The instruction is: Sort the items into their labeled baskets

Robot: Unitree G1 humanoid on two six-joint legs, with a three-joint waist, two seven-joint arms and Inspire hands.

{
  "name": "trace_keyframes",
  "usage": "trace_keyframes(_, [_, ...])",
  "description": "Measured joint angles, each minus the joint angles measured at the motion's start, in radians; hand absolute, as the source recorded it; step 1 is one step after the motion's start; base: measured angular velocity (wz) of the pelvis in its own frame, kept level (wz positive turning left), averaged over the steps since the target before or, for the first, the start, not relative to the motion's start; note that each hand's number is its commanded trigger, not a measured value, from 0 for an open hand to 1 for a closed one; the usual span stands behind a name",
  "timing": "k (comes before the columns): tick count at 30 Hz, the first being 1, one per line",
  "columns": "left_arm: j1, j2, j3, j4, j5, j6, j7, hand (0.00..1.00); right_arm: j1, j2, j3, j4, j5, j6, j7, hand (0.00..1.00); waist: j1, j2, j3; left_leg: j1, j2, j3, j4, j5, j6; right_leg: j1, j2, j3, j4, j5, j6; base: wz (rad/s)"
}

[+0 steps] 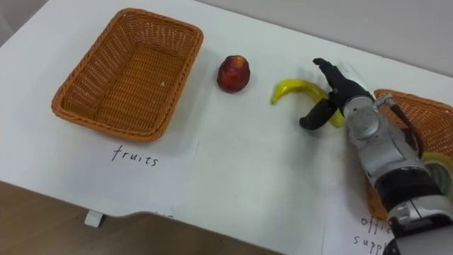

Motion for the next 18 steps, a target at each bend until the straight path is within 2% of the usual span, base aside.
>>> trace_keyframes(3, [-0.016, 0.000, 0.002, 0.000, 0.000, 0.001, 0.000, 0.00, -0.017, 0.000, 0.008, 0.011, -0.011, 0.000, 0.011, 0.00, 0.004, 0.000, 0.0000, -0.001, -0.001, -0.006, 0.000, 0.001, 0.000, 0.001, -0.002, -0.017, 0.000, 0.000, 0.000, 0.06])
trace_keyframes(14, [-0.047, 0.005, 0.002, 0.005, -0.001, 0.010, -0.007, 0.00, -0.035, -0.001, 0.026, 0.054, -0.026, 0.008, 0.038, 0.00, 0.029, -0.004, -0.0002, 0.010, -0.005, -0.007, -0.002, 0.003, 0.003, 0.009, -0.006, -0.017, 0.000, 0.000, 0.000, 0.00])
trace_keyframes(18, [-0.048, 0.007, 0.004, 0.005, -0.001, 0.016, -0.018, 0.00, -0.037, -0.002, 0.026, 0.067, -0.027, 0.018, 0.069, 0.00, 0.029, -0.012, 0.0001, 0.010, -0.006, -0.006, -0.002, 0.003, 0.003, 0.010, -0.006, -0.017, 0.001, 0.000, 0.000, 0.00])
